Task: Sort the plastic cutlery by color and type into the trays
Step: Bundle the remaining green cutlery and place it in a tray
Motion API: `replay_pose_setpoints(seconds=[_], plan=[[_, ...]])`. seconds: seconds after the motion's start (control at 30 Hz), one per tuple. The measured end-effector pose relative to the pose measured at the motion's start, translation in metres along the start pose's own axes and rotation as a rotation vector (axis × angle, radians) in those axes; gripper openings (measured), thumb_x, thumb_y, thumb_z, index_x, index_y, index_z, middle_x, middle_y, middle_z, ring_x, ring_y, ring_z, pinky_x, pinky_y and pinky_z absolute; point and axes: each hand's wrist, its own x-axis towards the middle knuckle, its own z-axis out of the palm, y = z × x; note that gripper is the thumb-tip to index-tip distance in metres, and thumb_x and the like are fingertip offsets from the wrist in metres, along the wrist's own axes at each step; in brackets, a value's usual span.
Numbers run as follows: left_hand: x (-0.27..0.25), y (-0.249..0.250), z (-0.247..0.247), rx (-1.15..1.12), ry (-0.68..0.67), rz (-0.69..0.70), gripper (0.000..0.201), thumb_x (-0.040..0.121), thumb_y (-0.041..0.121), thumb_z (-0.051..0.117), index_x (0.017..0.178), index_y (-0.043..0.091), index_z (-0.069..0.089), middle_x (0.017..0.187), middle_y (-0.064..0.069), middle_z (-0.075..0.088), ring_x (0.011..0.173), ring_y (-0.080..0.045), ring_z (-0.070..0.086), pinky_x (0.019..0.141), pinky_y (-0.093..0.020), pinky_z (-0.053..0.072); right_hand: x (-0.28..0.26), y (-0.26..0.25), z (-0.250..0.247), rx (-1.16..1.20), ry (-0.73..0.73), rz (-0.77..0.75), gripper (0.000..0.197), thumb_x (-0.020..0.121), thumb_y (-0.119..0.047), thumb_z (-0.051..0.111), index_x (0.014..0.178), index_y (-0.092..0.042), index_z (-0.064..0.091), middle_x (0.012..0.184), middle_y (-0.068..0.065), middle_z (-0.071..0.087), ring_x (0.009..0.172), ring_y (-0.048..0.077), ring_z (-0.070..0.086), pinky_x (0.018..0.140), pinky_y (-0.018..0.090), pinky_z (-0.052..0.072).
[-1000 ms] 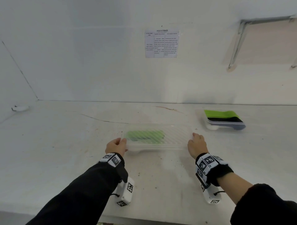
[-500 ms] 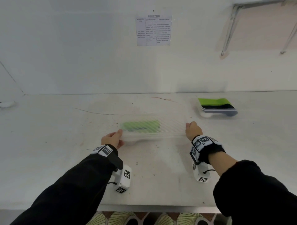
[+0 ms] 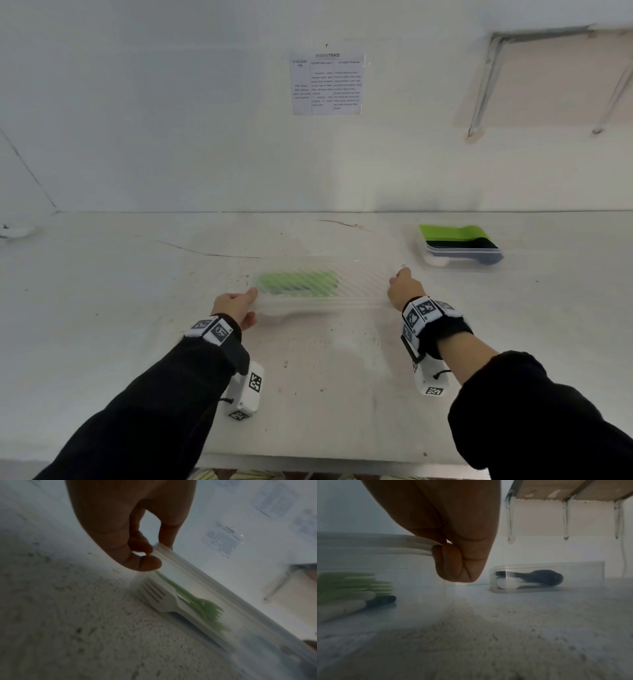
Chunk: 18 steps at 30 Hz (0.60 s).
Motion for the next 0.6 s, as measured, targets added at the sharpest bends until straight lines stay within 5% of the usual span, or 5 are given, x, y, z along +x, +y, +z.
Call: replay_pose_setpoints(seconds=[0.1,0.23,0.33,0.47,0.6], plan=[[-0.004,0.006,0.004,0.269,0.007,0.116,0.037,0.092,0.021,0.055,0.126,0.009,0.046,0.107,-0.015,0.055,0.076,-0.024,0.053,0.059,-0.029,0.047,0.001,0.004,0.002,0.013,0.018,-0.012,0.038,0.099,-0.011,0.03,0.133,0.004,0.035,0.129,0.025,0.049,0.118,0.035,0.05,0.093,0.035,0.041],[0.004,0.018,0.011,0.695,-0.023,0.332,0.054,0.091,0.014,0.048,0.143,0.01,0.033,0.14,-0.021,0.036,0.125,-0.037,0.043,0.105,-0.039,0.036,0.012,0.001,-0.001,0.035,0.063,-0.036,0.042,0.098,-0.019,0.034,0.138,-0.005,0.034,0.134,0.023,0.044,0.12,0.037,0.047,0.095,0.036,0.039],[0.008,0.028,0.02,0.816,-0.029,0.368,0.052,0.096,0.02,0.041,0.145,0.007,0.03,0.145,-0.02,0.028,0.13,-0.035,0.038,0.108,-0.035,0.03,0.025,-0.008,0.001,-0.042,0.061,-0.115,0.042,0.1,-0.02,0.029,0.141,-0.008,0.034,0.142,0.018,0.037,0.125,0.035,0.042,0.102,0.035,0.035],[0.024,0.044,0.027,0.666,0.043,0.29,0.041,0.1,0.024,0.036,0.129,-0.002,0.049,0.132,-0.024,0.05,0.122,-0.035,0.046,0.097,-0.032,0.035,0.036,-0.019,0.004,-0.181,0.042,-0.099,0.036,0.101,-0.012,0.025,0.132,-0.003,0.041,0.138,0.016,0.039,0.124,0.033,0.04,0.098,0.034,0.038],[0.039,0.048,0.03,0.61,0.009,0.192,0.045,0.101,0.036,0.031,0.121,0.0,0.049,0.129,-0.022,0.053,0.122,-0.034,0.047,0.096,-0.032,0.034,0.041,-0.027,0.008,-0.529,0.043,-0.246,0.031,0.079,-0.005,0.061,0.099,0.018,0.058,0.099,0.03,0.058,0.091,0.037,0.059,0.079,0.038,0.052]])
